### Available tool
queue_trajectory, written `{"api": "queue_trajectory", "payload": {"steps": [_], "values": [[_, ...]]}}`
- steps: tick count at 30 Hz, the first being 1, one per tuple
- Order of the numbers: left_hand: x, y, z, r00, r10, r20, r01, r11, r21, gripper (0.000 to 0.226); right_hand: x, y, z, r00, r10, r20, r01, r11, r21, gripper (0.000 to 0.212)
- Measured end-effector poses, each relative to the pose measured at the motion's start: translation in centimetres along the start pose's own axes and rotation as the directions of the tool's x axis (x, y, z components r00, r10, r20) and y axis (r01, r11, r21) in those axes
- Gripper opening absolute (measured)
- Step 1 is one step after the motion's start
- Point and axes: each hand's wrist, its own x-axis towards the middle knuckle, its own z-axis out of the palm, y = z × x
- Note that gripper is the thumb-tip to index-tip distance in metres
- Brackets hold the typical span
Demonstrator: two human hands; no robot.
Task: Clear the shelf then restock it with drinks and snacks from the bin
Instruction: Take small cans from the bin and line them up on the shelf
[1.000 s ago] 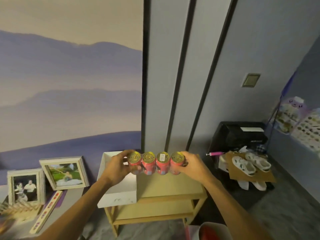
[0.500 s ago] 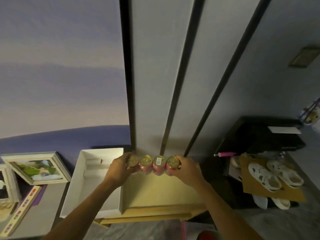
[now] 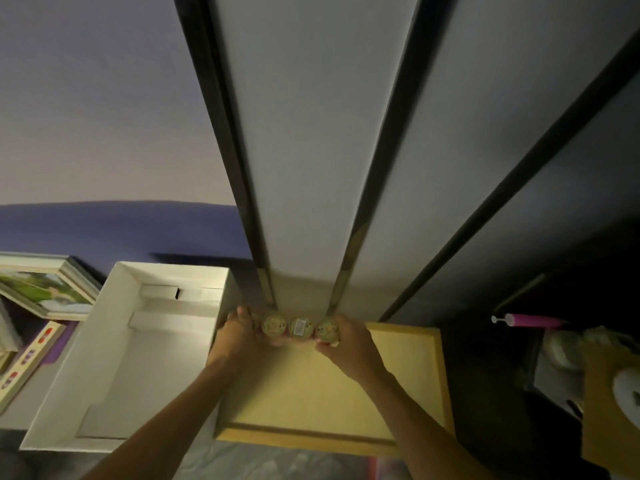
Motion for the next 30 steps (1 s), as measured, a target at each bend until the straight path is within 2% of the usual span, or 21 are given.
{"api": "queue_trajectory", "payload": {"steps": [2,5,6,8,10,12,15,18,20,24,27,30], "values": [[0.2,0.3,0.3,0.999,-0.047,0.016,0.046,0.999,0.017,0.039,0.4,0.8,1.4,1.0,0.016,0.025,-0.016,1.0,-0.007,0.054],[-0.2,0.6,0.5,0.996,-0.078,-0.035,0.074,0.992,-0.101,0.07,0.8,1.3,2.2,0.999,0.023,0.024,-0.023,1.0,0.011,0.058],[-0.1,0.4,0.8,0.995,-0.084,-0.062,0.074,0.986,-0.151,0.072,0.9,1.2,2.2,0.999,0.024,0.023,-0.025,1.0,0.017,0.057],[0.6,-0.3,1.5,0.991,-0.101,-0.083,0.086,0.983,-0.162,0.056,1.1,1.1,2.0,0.999,0.027,0.024,-0.027,1.0,-0.002,0.055],[0.8,-0.6,1.6,0.995,-0.087,-0.047,0.083,0.992,-0.098,0.042,0.9,0.9,1.6,0.999,0.028,0.044,-0.026,0.999,-0.042,0.061],[0.4,-0.4,1.1,0.999,0.005,-0.034,-0.005,1.0,0.003,0.04,0.4,0.4,0.8,0.995,0.031,0.091,-0.023,0.997,-0.079,0.08],[-1.0,0.7,-0.9,0.969,0.222,-0.107,-0.207,0.969,0.136,0.052,-0.8,-1.0,-1.8,0.994,0.008,0.11,0.005,0.993,-0.118,0.102],[-2.6,2.2,-5.2,0.932,0.296,-0.207,-0.278,0.954,0.113,0.075,-2.5,-3.1,-5.4,0.998,-0.028,0.051,0.036,0.985,-0.171,0.104],[-3.9,2.8,-8.8,0.922,0.325,-0.211,-0.3,0.944,0.14,0.09,-4.1,-5.0,-8.3,0.999,-0.052,0.017,0.054,0.978,-0.2,0.103],[-7.0,3.0,-16.0,0.892,0.404,-0.202,-0.373,0.911,0.176,0.106,-8.2,-10.0,-14.5,0.989,-0.112,-0.101,0.081,0.96,-0.267,0.104],[-9.9,3.8,-21.5,0.87,0.438,-0.225,-0.402,0.896,0.189,0.114,-11.4,-14.2,-18.7,0.979,-0.122,-0.165,0.068,0.951,-0.302,0.109],[-13.1,4.7,-26.5,0.842,0.48,-0.246,-0.443,0.876,0.192,0.108,-14.9,-18.5,-22.0,0.964,-0.134,-0.231,0.052,0.943,-0.33,0.115]]}}
